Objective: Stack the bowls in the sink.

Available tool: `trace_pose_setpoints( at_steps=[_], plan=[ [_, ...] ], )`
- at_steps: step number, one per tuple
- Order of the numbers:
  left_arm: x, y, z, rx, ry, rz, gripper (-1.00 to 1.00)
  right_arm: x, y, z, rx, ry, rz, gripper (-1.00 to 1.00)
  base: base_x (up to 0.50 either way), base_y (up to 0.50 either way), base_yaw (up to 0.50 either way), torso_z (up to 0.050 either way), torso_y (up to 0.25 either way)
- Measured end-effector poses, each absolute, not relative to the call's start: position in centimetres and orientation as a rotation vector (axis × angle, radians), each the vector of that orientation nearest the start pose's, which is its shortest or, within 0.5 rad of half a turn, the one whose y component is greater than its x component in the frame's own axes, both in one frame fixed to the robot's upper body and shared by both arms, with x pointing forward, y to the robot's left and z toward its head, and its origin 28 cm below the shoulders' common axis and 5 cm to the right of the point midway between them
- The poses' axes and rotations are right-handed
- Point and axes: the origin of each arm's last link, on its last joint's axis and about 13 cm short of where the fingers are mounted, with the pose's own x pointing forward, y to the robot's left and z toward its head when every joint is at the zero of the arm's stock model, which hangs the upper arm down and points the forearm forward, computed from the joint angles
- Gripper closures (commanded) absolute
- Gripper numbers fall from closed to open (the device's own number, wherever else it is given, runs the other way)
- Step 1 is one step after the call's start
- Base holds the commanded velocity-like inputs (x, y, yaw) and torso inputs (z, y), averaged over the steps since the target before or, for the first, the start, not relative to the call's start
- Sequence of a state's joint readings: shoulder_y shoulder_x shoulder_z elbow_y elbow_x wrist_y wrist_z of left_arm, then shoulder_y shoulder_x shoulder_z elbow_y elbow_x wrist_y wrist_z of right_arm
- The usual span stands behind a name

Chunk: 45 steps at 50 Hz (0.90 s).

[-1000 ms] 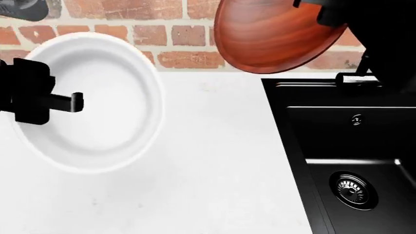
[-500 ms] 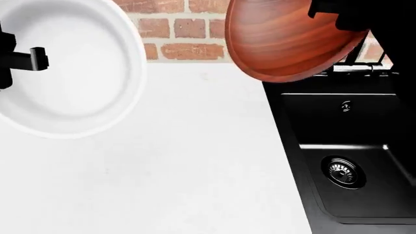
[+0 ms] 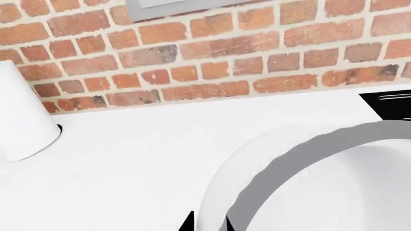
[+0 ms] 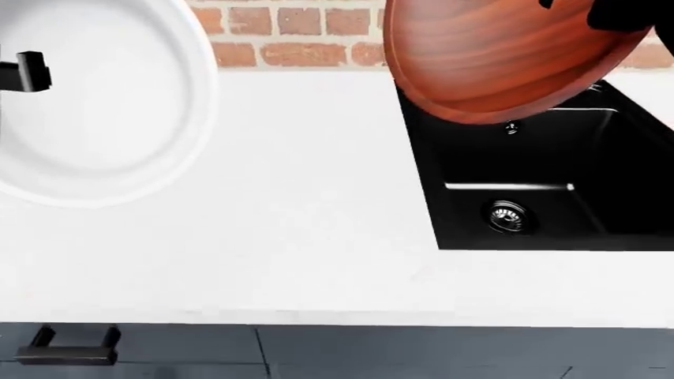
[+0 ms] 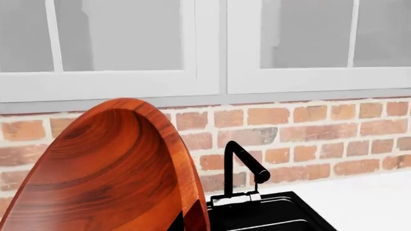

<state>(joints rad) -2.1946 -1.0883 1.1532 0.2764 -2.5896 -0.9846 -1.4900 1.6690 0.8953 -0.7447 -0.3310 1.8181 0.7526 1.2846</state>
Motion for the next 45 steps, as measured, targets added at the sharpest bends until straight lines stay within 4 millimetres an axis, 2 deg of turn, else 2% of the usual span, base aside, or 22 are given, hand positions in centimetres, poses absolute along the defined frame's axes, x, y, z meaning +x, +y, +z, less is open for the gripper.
trace_pose_setpoints(
  at_steps=[25, 34, 45],
  plan=[
    [14.2, 26.7, 41.8, 0.165, 0.222, 0.139, 1.00, 20.8, -14.7, 38.4, 0.045, -0.187, -0.244, 1.00, -0.44, -0.45, 0.00, 0.000, 0.000],
    [14.2, 26.7, 41.9, 0.163, 0.212, 0.149, 1.00, 20.5, -15.9, 38.2, 0.069, -0.191, -0.296, 1.00, 0.02, -0.50, 0.00, 0.001, 0.000],
    [14.2, 26.8, 42.1, 0.159, 0.193, 0.166, 1.00, 20.1, -17.4, 37.8, 0.100, -0.191, -0.372, 1.00, 0.21, -0.50, 0.00, 0.000, 0.001]
  ],
)
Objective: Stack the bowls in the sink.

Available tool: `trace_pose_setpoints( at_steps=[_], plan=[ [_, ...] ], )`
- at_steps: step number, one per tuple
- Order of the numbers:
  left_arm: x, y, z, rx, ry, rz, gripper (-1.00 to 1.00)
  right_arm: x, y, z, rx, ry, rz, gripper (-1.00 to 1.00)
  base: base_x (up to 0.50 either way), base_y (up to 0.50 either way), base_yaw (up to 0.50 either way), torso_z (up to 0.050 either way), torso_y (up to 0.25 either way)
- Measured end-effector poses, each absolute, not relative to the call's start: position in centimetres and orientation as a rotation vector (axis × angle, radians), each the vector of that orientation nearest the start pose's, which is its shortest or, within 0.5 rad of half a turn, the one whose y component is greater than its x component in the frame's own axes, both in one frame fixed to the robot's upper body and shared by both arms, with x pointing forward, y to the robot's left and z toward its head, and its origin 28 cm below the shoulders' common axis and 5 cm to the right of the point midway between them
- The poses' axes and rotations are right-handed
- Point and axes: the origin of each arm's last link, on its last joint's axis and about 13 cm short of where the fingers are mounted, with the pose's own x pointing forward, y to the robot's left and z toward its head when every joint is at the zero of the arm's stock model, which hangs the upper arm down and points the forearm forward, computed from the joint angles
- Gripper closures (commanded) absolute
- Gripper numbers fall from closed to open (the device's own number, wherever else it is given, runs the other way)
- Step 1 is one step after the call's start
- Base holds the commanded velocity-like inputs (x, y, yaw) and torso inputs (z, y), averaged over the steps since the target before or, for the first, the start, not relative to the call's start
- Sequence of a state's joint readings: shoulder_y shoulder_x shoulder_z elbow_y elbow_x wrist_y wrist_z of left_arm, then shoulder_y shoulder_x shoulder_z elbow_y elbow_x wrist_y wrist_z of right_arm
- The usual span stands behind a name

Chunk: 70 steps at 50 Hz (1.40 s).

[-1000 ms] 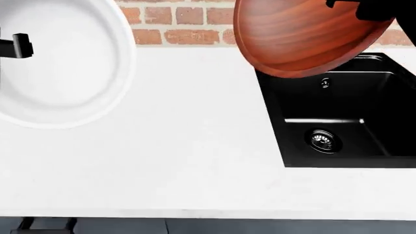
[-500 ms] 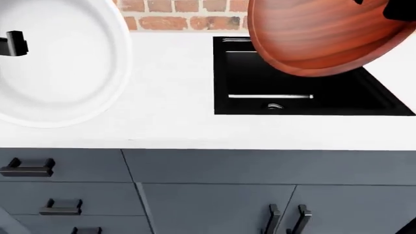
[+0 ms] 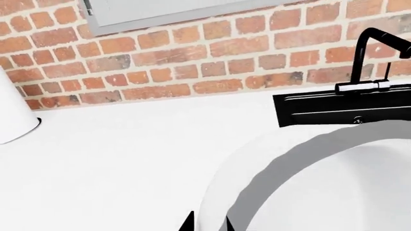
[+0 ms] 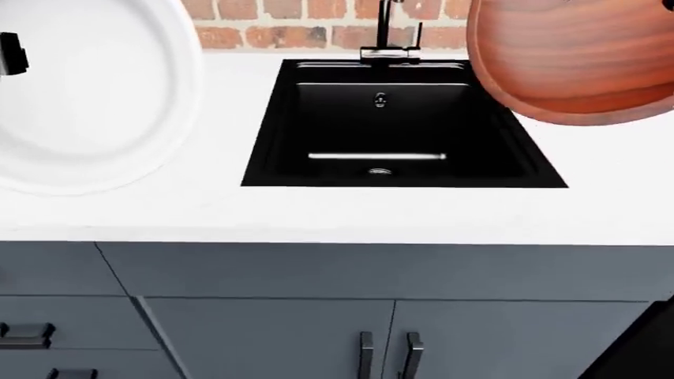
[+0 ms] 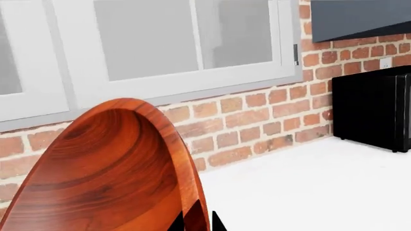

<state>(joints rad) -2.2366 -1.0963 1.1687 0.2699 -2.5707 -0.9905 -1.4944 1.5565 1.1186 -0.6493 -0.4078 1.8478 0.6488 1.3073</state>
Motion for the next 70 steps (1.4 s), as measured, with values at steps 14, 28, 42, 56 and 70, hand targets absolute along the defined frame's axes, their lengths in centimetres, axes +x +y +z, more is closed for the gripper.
trace_pose_setpoints(
  at_steps=[14, 28, 42, 56, 70],
  plan=[
    [14.0, 27.0, 42.4, 0.148, 0.169, 0.191, 1.00, 19.9, -18.1, 37.7, 0.105, -0.189, -0.427, 1.00, 0.28, -0.50, 0.00, 0.001, 0.002],
    [13.8, 27.6, 42.7, 0.124, 0.135, 0.234, 1.00, 20.4, -17.9, 37.7, 0.062, -0.175, -0.445, 1.00, 0.03, -0.02, 0.00, 0.001, 0.002],
    [13.8, 28.7, 42.6, 0.068, 0.078, 0.330, 1.00, 20.6, -17.8, 37.8, 0.027, -0.171, -0.452, 1.00, 0.01, 0.00, 0.00, 0.001, 0.001],
    [14.3, 28.9, 42.3, 0.046, 0.060, 0.365, 1.00, 20.8, -17.7, 38.0, 0.020, -0.182, -0.458, 1.00, 0.49, 0.00, 0.00, 0.000, 0.002],
    [14.5, 29.0, 42.1, 0.045, 0.062, 0.368, 1.00, 20.7, -17.7, 38.1, 0.021, -0.188, -0.462, 1.00, 0.50, 0.01, 0.00, 0.001, 0.003]
  ],
)
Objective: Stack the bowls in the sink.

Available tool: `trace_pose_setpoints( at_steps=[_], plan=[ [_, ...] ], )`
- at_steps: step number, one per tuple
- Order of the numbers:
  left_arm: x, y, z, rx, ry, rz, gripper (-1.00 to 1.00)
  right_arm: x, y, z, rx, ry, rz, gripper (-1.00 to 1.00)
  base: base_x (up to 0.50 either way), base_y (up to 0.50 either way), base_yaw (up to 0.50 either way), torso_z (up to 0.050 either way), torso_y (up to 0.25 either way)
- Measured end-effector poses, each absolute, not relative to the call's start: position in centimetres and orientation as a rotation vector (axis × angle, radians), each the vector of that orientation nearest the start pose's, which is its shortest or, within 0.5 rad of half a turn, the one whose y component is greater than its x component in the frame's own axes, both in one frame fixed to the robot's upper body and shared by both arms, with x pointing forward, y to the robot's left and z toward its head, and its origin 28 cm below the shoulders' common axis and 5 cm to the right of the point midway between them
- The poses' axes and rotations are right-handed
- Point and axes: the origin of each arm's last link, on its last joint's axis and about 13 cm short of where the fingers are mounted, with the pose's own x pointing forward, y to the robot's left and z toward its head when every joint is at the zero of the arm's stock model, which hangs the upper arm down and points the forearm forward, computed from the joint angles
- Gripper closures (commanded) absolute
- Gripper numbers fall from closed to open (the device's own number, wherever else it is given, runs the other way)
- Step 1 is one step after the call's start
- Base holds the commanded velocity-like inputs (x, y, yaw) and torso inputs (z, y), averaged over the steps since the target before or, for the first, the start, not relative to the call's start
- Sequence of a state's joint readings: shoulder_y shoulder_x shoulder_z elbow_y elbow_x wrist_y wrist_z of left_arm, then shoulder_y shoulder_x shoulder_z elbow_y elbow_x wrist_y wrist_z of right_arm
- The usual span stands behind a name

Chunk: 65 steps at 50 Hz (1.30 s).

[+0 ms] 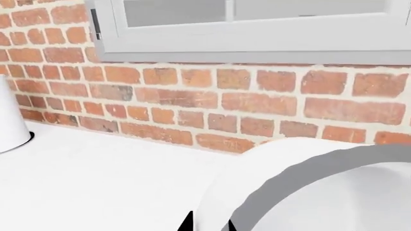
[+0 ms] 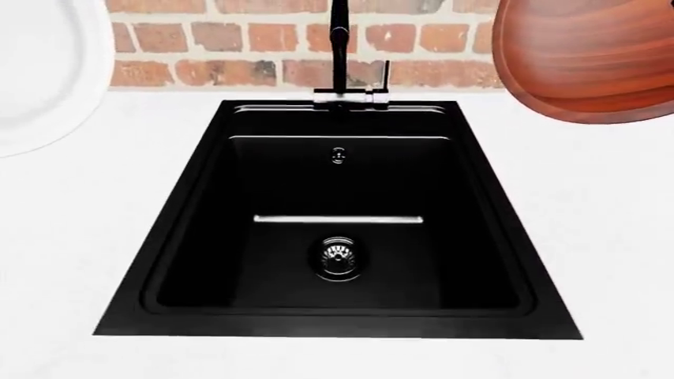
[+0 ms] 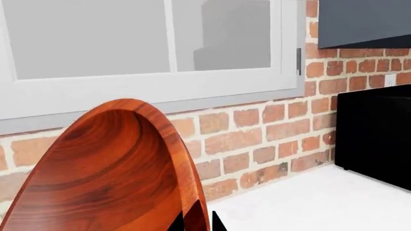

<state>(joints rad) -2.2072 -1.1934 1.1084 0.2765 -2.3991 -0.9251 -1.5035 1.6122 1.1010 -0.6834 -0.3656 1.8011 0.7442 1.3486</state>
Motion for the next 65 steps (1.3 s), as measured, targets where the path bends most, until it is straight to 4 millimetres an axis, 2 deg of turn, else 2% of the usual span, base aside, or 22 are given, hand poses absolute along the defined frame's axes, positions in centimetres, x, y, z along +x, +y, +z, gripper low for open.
trace_pose_setpoints(
  at_steps=[20, 34, 54, 65],
  plan=[
    [14.6, 28.8, 42.2, 0.051, 0.069, 0.361, 1.00, 20.5, -18.0, 38.0, 0.022, -0.190, -0.487, 1.00, 0.49, 0.01, 0.00, 0.001, 0.004],
    [14.3, 28.9, 42.3, 0.050, 0.061, 0.363, 1.00, 20.2, -17.6, 38.2, -0.067, -0.147, -0.457, 1.00, 0.01, 0.00, 0.00, 0.000, 0.001],
    [13.9, 29.1, 42.4, 0.048, 0.055, 0.366, 1.00, 18.1, -17.1, 40.8, -0.203, -0.029, -0.394, 1.00, 0.00, 0.00, 0.00, 0.000, 0.002],
    [13.8, 29.1, 42.4, 0.047, 0.055, 0.364, 1.00, 17.6, -16.6, 41.6, -0.233, 0.008, -0.352, 1.00, 0.00, 0.00, 0.00, 0.001, 0.001]
  ],
)
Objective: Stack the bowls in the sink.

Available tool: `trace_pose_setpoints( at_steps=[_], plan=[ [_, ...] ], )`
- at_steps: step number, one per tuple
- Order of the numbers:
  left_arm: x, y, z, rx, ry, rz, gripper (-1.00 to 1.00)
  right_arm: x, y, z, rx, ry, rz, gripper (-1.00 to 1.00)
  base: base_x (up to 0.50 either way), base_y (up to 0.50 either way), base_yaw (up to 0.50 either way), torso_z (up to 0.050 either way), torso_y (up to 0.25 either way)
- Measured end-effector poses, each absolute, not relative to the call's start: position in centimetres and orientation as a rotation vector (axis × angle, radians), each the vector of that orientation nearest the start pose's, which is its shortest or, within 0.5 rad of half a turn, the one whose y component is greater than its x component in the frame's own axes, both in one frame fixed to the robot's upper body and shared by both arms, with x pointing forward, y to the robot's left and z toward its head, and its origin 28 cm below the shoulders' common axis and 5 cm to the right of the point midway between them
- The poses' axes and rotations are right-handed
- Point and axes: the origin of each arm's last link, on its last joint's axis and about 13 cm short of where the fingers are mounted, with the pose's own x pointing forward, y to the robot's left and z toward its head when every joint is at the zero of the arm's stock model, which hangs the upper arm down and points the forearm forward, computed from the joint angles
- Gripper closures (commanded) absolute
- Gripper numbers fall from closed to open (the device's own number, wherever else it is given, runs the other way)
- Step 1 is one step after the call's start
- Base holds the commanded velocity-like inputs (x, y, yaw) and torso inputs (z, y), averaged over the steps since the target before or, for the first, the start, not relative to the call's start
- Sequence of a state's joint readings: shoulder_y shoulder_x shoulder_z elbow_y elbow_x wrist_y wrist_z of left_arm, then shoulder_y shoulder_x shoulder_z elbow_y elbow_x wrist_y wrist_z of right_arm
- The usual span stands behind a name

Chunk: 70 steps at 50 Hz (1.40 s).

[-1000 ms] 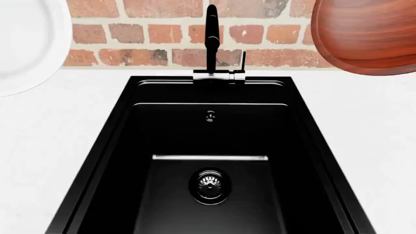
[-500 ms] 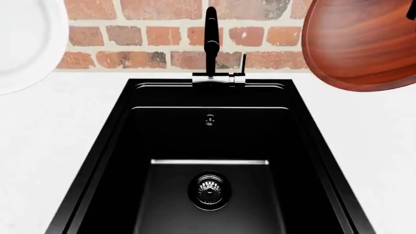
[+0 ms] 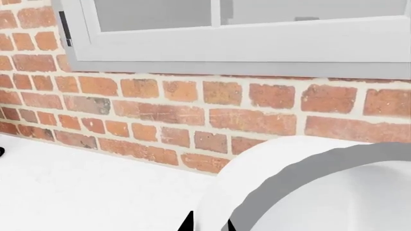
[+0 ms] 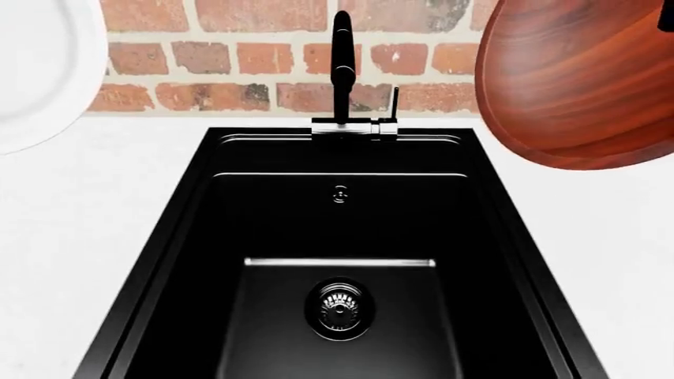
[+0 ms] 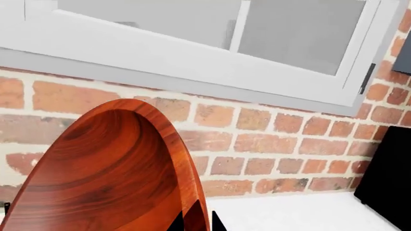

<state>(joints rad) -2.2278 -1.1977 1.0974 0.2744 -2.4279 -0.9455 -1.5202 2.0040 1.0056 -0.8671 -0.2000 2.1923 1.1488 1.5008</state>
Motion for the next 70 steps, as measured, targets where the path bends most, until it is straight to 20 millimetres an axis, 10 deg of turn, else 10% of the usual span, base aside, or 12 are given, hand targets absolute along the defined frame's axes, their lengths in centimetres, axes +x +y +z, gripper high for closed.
trace_pose_setpoints(
  at_steps=[70],
  plan=[
    [13.9, 29.1, 42.1, 0.050, 0.069, 0.349, 1.00, 21.2, -11.7, 37.5, -0.407, 0.244, -0.044, 1.00, 0.00, 0.00, 0.00, 0.001, 0.001]
  ],
)
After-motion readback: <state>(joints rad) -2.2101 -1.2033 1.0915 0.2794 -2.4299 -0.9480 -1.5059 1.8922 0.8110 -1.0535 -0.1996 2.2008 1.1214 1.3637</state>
